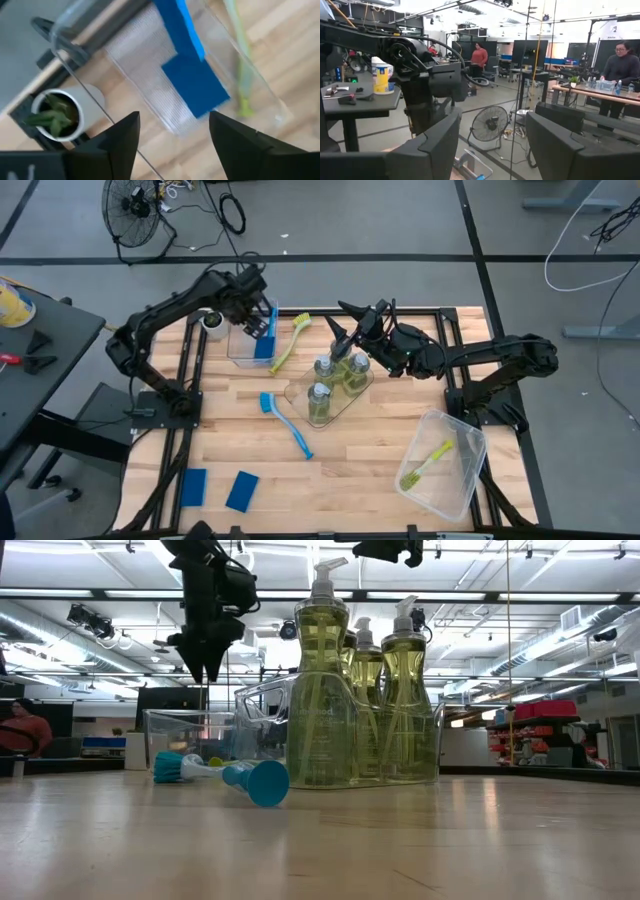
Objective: Pick & Place Kitchen Sink Supplies
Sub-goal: Put the blue sponge into the top transparent bin
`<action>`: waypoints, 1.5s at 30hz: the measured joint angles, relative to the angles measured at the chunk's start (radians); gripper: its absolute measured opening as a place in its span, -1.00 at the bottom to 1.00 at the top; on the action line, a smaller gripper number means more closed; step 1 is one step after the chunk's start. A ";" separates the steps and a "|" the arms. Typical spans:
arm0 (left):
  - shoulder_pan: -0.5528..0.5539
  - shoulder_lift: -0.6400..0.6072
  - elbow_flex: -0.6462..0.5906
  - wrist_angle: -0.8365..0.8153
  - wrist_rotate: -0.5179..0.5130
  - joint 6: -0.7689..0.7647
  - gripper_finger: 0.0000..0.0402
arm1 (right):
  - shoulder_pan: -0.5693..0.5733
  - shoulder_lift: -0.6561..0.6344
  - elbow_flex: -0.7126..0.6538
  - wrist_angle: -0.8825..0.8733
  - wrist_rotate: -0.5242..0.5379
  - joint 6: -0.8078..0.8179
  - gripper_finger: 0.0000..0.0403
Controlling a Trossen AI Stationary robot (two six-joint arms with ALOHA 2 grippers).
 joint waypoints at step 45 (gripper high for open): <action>-1.115 -0.223 -0.135 0.033 0.189 -0.267 0.05 | 0.163 0.000 0.000 -0.182 -0.106 0.087 0.14</action>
